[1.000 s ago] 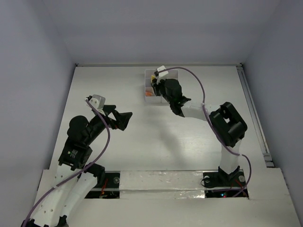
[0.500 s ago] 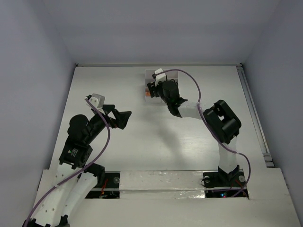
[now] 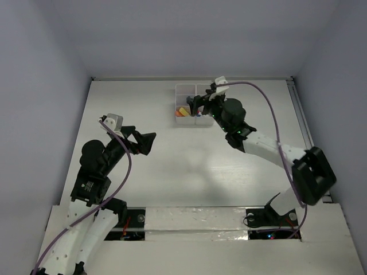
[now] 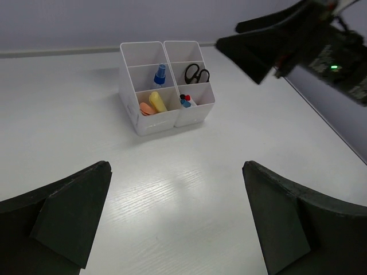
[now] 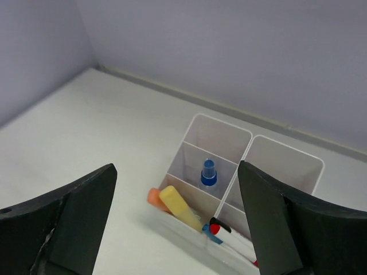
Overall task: Sort the stationery into containers
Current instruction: Reset both arms
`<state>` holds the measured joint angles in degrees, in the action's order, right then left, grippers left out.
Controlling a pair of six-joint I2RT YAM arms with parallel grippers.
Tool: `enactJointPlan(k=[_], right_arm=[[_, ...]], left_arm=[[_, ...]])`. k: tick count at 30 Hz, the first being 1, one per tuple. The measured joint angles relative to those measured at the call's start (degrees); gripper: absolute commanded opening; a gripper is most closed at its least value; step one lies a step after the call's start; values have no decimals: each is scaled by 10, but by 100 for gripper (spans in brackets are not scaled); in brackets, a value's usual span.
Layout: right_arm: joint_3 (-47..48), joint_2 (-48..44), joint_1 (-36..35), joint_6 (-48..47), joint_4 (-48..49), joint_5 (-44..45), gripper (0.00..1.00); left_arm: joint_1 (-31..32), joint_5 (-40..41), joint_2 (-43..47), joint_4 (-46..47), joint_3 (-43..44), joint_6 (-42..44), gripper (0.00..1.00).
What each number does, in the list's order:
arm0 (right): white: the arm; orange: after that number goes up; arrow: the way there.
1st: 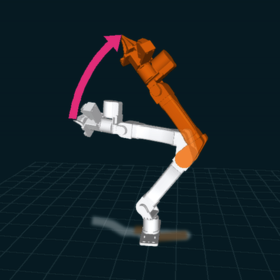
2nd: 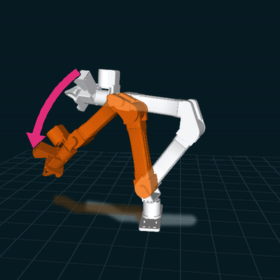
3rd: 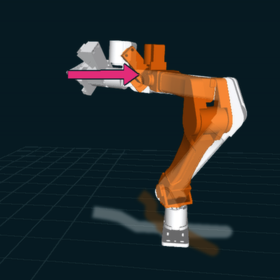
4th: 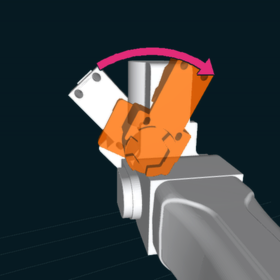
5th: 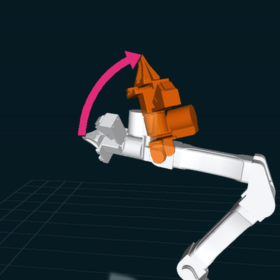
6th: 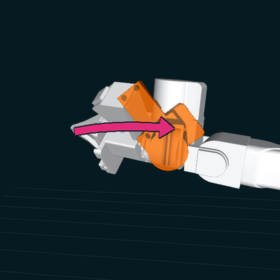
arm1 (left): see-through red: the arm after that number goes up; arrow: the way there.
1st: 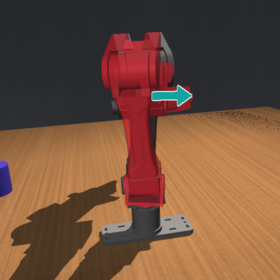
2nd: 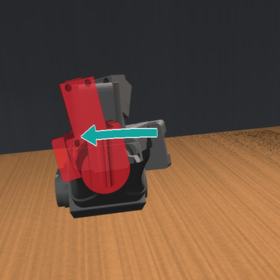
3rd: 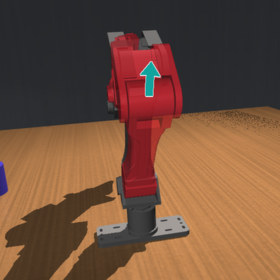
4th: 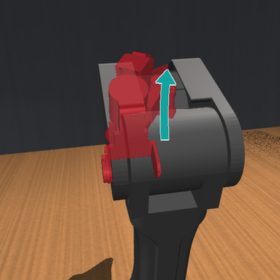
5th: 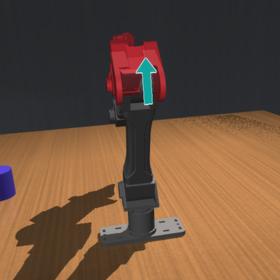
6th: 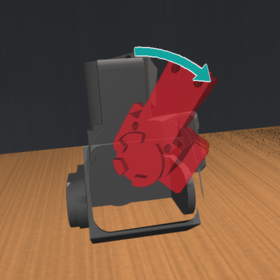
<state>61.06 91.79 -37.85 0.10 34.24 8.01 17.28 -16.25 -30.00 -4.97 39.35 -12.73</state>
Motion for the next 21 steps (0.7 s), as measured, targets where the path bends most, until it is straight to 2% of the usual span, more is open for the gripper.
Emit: enactJointPlan(k=[1, 5, 9, 16, 18, 21], right_arm=[[-16, -33, 0, 14, -2, 4, 100], [-66, -166, 0, 56, -61, 44, 100], [-93, -297, 0, 88, -160, 92, 100], [-179, -588, 0, 130, -273, 167, 100], [-184, -649, 0, 139, -294, 196, 100], [-188, -683, 0, 152, -322, 223, 100]], left_arm=[[-1, 2, 3, 0, 0, -1, 99], [-1, 13, 10, 0, 0, -13, 99], [-1, 21, 19, 0, 3, -27, 99], [-1, 49, 38, 14, 57, -42, 99], [-1, 55, 48, 31, 59, -46, 99], [-1, 58, 56, 40, 57, -55, 99]])
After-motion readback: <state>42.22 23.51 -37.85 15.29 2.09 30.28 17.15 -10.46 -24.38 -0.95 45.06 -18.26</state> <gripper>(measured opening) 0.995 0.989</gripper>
